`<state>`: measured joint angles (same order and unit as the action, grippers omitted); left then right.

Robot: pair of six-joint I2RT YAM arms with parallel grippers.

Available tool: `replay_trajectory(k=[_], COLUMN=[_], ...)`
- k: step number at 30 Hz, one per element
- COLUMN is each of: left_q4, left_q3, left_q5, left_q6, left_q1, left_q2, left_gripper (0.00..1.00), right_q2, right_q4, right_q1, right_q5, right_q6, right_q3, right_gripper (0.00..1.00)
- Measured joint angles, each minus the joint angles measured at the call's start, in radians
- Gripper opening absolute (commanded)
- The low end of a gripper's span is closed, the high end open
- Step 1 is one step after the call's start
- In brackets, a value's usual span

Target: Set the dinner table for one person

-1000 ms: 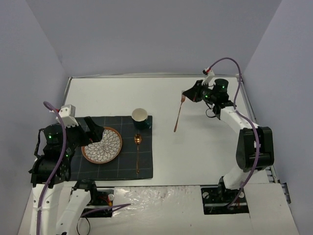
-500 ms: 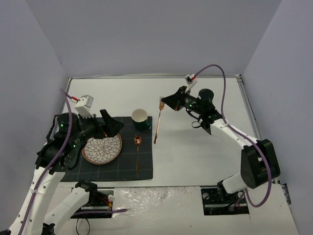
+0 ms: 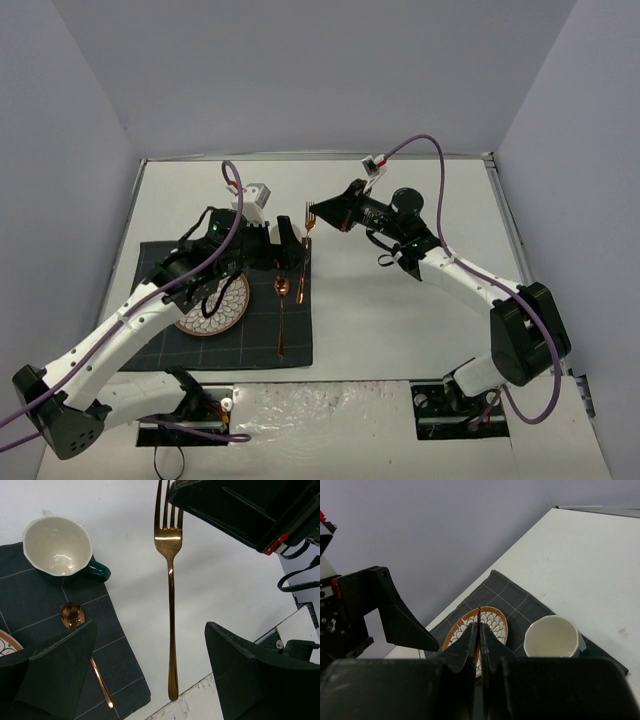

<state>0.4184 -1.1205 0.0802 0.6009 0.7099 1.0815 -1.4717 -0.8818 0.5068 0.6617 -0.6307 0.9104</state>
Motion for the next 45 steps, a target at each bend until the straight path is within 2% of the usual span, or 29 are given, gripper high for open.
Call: replay_trajectory(k=[12,17,26,38,43,45], left_q4=[-0.050,-0.073,-0.073,-0.073,-0.071,-0.066], left_q3=[-0.009,-0.001,0.000,0.001,0.001,0.001], left_q5=[-0.055,-0.059,-0.059,-0.059,-0.060,-0.070], left_q6=[-0.026,-0.022,-0.021,-0.017,-0.016,-0.011], left_q1=[0.039,0.048,0.059,0.065,0.070,0.070], left_q2=[0.068,0.068,0.072,0.085,0.098,0.099], left_gripper=[0.47,0.44,0.29,0.17,0.03,0.01], right_q2=[-0.044,-0.048,-0.048,-0.048,-0.048,-0.048], right_q4=[-0.068,-0.078,-0.080,-0.081,-0.081,-0.081], right_q1=[0.006,0.006,0.012,0.019,0.019,0.019], right_q5=[0.004,0.005,0.005,0.004,0.004,0.004], right_q6=[-0.059,-0.065,-0.065,-0.065,-0.065,-0.064], right_q3=[0.000,0.000,0.000,0.000,0.000,0.000], right_gripper=[0.00,0.00,0.00,0.00,0.00,0.00])
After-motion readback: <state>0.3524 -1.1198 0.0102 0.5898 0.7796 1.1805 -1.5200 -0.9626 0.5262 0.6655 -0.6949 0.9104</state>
